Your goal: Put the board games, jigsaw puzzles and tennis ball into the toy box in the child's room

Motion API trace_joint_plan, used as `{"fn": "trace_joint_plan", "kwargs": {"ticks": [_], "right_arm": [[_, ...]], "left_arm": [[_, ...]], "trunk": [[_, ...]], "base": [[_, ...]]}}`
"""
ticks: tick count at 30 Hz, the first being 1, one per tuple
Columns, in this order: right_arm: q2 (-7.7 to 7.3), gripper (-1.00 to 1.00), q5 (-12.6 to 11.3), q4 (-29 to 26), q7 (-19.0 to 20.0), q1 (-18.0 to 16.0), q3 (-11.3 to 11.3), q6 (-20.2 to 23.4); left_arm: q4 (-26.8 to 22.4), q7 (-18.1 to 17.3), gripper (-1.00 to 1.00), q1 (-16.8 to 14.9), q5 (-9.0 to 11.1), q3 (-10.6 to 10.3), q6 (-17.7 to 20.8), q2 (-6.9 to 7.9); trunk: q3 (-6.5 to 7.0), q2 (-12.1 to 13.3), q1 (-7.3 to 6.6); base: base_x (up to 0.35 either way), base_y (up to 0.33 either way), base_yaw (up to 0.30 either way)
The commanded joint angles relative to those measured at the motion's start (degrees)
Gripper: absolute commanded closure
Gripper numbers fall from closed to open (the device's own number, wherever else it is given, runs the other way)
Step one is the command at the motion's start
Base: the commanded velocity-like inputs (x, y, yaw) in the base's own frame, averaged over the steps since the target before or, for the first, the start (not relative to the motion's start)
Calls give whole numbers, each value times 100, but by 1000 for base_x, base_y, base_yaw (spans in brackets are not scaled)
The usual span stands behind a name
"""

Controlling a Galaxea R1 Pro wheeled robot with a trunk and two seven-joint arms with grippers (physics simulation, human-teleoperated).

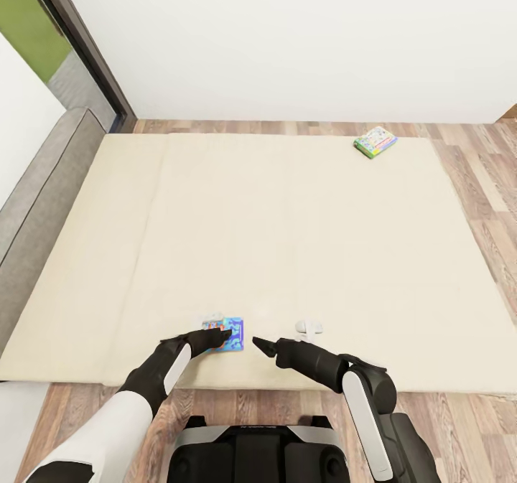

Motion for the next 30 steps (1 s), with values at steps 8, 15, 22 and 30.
{"fn": "trace_joint_plan", "kwargs": {"ticks": [8,15,22,30], "right_arm": [[3,-100,18,-4,26,-2,-6,26],[3,-100,18,-5,26,-3,-6,26],[3,-100,18,-3,26,-3,-6,26],[3,-100,18,0,26,-1,-6,26]], "left_arm": [[-9,7,-100,0,44,-8,36,2],[-9,7,-100,0,44,-8,35,-3],[-9,8,-100,0,44,-7,35,-3],[-9,8,-100,0,44,-7,35,-6]], "trunk": [[-1,-6,2],[-1,-6,2],[-1,-6,2],[-1,-6,2]], "base": [[0,-44,-18],[0,-3,-1],[0,-112,0],[0,-99,0]]}}
